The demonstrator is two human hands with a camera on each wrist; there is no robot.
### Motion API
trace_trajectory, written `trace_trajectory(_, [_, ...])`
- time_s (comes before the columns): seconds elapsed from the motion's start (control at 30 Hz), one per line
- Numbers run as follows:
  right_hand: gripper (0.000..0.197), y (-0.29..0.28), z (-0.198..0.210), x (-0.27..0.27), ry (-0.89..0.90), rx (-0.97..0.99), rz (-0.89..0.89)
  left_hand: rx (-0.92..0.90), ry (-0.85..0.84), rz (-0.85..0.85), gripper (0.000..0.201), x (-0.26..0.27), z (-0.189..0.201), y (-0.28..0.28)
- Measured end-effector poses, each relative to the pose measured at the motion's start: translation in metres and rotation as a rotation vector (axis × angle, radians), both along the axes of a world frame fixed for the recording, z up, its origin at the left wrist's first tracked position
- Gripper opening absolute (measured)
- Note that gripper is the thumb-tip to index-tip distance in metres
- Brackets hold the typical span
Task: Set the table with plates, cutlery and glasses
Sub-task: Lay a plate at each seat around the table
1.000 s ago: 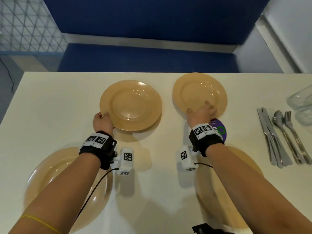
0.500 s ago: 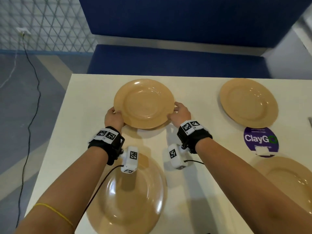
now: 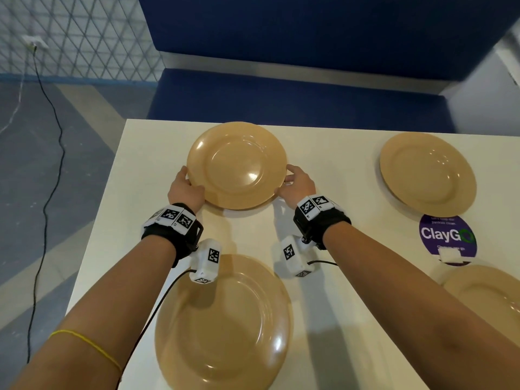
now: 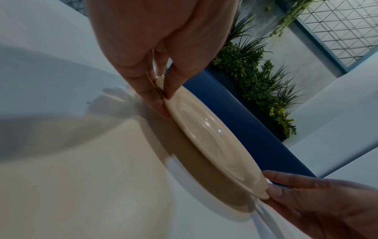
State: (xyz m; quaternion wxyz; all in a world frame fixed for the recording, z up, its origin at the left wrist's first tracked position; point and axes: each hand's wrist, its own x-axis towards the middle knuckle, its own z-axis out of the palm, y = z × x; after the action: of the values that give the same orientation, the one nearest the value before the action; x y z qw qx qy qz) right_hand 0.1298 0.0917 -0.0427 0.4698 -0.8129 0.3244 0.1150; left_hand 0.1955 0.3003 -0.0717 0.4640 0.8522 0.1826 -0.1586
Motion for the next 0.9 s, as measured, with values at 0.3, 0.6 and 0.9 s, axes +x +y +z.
trace_trajectory(0.3, [0.055, 0.009, 0.010, -0.042, -0.170, -0.095, 0.055, 0.045, -0.038, -0.131, 0.071, -0.046, 0.033, 0.018])
trace_trajectory(0.6, [0.047, 0.043, 0.011, -0.126, 0.013, -0.149, 0.469, 0.338, 0.068, -0.485, 0.057, -0.138, 0.038, 0.062])
trace_trajectory(0.9, [0.042, 0.052, -0.002, -0.173, 0.017, -0.208, 0.499, 0.363, -0.006, -0.416, 0.030, -0.180, 0.031, 0.067])
